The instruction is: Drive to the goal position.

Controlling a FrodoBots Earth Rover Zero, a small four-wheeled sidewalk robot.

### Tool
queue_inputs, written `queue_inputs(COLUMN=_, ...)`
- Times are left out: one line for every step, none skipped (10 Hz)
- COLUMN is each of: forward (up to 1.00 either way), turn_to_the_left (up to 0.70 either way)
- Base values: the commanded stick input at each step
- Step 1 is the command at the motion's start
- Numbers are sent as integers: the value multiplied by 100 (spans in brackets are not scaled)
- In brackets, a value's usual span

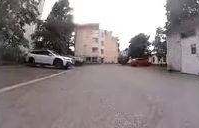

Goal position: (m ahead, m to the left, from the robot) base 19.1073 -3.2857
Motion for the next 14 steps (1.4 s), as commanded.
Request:
queue_inputs(forward=60, turn_to_the_left=0)
queue_inputs(forward=60, turn_to_the_left=0)
queue_inputs(forward=60, turn_to_the_left=0)
queue_inputs(forward=60, turn_to_the_left=0)
queue_inputs(forward=60, turn_to_the_left=0)
queue_inputs(forward=60, turn_to_the_left=0)
queue_inputs(forward=60, turn_to_the_left=0)
queue_inputs(forward=60, turn_to_the_left=0)
queue_inputs(forward=60, turn_to_the_left=0)
queue_inputs(forward=60, turn_to_the_left=0)
queue_inputs(forward=60, turn_to_the_left=0)
queue_inputs(forward=60, turn_to_the_left=0)
queue_inputs(forward=60, turn_to_the_left=0)
queue_inputs(forward=60, turn_to_the_left=0)
